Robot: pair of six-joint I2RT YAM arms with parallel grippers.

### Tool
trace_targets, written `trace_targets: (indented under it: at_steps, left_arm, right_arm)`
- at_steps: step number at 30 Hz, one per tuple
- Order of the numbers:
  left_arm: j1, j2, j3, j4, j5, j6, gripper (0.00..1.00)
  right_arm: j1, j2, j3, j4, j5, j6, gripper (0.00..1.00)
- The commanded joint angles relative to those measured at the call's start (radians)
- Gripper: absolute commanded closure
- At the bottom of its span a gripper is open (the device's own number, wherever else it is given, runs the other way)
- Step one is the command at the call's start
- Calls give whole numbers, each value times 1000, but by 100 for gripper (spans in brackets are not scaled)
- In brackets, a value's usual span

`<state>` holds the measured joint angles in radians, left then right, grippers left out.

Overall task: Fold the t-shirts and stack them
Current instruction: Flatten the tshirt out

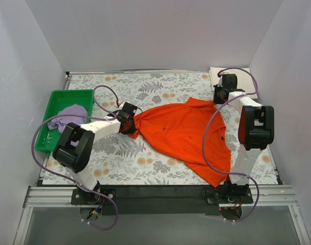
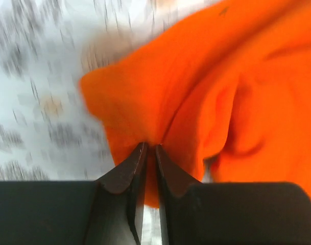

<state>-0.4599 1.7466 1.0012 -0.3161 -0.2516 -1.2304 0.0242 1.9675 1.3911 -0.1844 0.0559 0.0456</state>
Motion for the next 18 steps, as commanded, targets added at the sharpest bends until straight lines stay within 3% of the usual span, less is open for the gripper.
trace_targets:
  at_steps: [1, 6, 10, 18]
  left_arm:
    - [-39, -117, -93, -150, 17, -106, 85]
    - [45, -225, -64, -117, 37, -63, 72]
    - [150, -184, -26, -64, 101, 15, 53]
    - [198, -95, -21, 46, 136, 77, 48]
  right_arm:
    - [-7, -91, -24, 23, 35, -13, 99]
    - [-7, -111, -43, 23, 38, -33, 99]
    - [-7, -121, -46, 23, 21, -36, 99]
    - [-7, -124, -49, 23, -16, -41, 99]
